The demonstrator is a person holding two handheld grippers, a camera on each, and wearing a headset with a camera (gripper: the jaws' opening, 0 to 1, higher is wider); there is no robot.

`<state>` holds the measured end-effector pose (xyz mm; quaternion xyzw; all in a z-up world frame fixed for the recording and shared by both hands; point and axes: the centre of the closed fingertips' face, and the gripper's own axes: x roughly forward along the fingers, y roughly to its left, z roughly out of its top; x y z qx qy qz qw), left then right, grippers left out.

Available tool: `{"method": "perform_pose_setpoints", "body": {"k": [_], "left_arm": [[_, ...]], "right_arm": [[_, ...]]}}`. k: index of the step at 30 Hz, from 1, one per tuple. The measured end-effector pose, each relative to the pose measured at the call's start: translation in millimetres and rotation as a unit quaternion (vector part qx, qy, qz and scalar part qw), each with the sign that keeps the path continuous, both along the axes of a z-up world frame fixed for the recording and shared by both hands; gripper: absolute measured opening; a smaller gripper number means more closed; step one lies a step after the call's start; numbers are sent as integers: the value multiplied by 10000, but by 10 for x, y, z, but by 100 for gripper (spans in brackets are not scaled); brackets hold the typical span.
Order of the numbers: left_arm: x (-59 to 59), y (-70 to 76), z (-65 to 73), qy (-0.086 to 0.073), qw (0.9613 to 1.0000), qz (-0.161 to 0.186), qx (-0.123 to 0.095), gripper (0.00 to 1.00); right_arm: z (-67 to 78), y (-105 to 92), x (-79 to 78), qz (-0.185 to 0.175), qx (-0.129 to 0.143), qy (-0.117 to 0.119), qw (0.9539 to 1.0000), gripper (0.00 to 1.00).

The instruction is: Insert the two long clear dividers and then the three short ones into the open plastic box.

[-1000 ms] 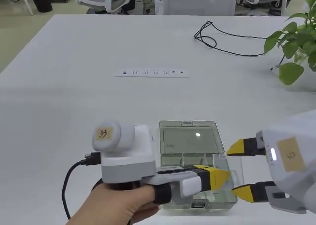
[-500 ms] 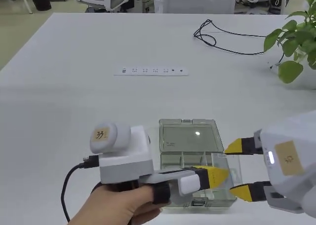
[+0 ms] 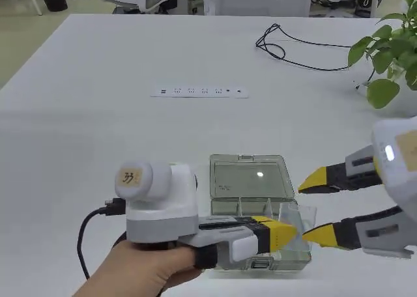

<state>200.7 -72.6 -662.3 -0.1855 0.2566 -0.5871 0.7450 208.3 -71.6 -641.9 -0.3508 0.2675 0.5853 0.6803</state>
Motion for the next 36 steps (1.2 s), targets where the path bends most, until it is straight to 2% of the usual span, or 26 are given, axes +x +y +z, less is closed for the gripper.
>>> {"method": "perform_pose_setpoints", "body": {"k": [1, 3, 5, 7, 9, 10, 11, 14, 19, 23, 31, 36], "left_arm": [[-20, 4, 4, -168, 9998, -83, 53, 0], [-78, 5, 15, -480, 9983, -294, 134, 0], [-121, 1, 48, -723, 9963, -447, 121, 0], [-160, 4, 70, -929, 9938, -597, 135, 0], [-189, 2, 100, -1108, 9913, -697, 99, 0], [-212, 1, 128, -1292, 9885, -779, 60, 0], [-226, 2, 140, -1359, 9873, -820, 47, 0], [-277, 11, 168, -1471, 9846, -943, 15, 0], [-339, 23, 209, -1559, 9819, -1071, -45, 0], [-385, 24, 204, -1609, 9801, -1161, -9, 0], [-407, 31, 204, -1605, 9798, -1195, -30, 0], [-401, 31, 200, -1636, 9793, -1191, -30, 0]], "right_arm": [[10, -3, -20, 27, 68, 144, 9999, 27], [0, -44, -36, 30, 241, 604, 9979, 26], [8, -71, -40, 81, 312, 833, 9960, 23], [24, -53, -57, 215, 356, 965, 9945, 19], [48, -31, -120, 334, 449, 1198, 9912, 17], [62, -14, -164, 448, 512, 1346, 9886, 16], [60, -11, -180, 479, 514, 1428, 9873, 15], [53, 39, -279, 689, 456, 1564, 9842, 11], [75, 114, -395, 826, 530, 1820, 9784, 7], [52, 119, -430, 875, 481, 1864, 9774, 5], [70, 155, -519, 909, 573, 2072, 9724, 3], [72, 164, -529, 899, 602, 2115, 9714, 3]]}}
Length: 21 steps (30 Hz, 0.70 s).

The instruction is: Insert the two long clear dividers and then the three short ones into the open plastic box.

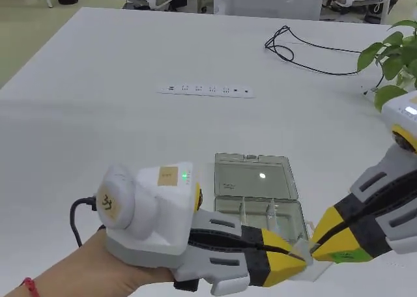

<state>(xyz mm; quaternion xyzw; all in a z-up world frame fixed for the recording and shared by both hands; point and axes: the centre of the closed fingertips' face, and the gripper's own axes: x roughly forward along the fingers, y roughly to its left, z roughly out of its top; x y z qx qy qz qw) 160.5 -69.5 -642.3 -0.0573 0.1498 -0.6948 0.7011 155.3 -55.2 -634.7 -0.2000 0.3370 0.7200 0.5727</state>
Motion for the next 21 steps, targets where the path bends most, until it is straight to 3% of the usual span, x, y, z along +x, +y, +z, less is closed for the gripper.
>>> {"method": "perform_pose_setpoints", "body": {"k": [21], "left_arm": [[28, 54, -79, 6, 9998, 166, 114, 1]], "right_arm": [[-30, 19, 24, -35, 0, -121, 9999, 2]]}}
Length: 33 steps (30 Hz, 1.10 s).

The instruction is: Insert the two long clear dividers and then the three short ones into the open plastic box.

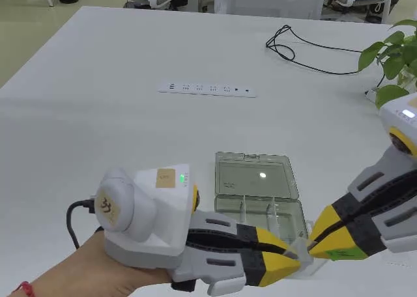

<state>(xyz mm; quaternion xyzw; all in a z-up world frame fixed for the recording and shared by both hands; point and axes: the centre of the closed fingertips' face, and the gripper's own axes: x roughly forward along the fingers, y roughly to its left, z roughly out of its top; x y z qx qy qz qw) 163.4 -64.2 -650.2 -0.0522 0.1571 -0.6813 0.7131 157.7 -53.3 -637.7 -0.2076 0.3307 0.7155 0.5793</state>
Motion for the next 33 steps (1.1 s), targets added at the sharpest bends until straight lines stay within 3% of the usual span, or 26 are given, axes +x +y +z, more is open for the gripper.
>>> {"method": "perform_pose_setpoints", "body": {"k": [12, 33], "left_arm": [[62, 77, -39, 31, 9997, 242, 59, 11], [203, 362, -174, 71, 9965, 771, 317, 37]], "right_arm": [[16, -40, 101, -124, 51, -101, 9999, 2], [-45, -75, 402, -390, -40, -422, 9983, 2]]}}
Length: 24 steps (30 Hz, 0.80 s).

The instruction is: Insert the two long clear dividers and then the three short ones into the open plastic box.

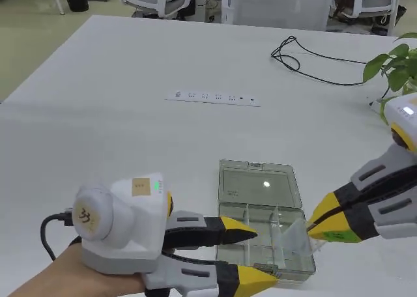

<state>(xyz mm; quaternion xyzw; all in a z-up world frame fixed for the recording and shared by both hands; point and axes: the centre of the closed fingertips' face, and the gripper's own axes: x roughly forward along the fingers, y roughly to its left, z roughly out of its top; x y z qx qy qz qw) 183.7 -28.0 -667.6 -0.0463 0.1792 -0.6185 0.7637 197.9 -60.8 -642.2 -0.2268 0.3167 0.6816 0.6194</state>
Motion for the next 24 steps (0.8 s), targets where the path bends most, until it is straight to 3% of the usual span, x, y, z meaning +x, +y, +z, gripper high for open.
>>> {"method": "perform_pose_setpoints", "body": {"k": [5, 18, 24], "left_arm": [[52, 59, -32, -48, 9999, 117, 72, 42], [161, 182, -142, 40, 9995, 286, 152, 59], [237, 247, -276, 38, 9988, 366, 309, 70]], "right_arm": [[-63, 11, 104, -56, -77, -97, 9999, 2], [-299, 31, 372, -166, -266, -276, 9991, 2], [-449, 68, 487, -198, -310, -378, 9986, 2]]}}
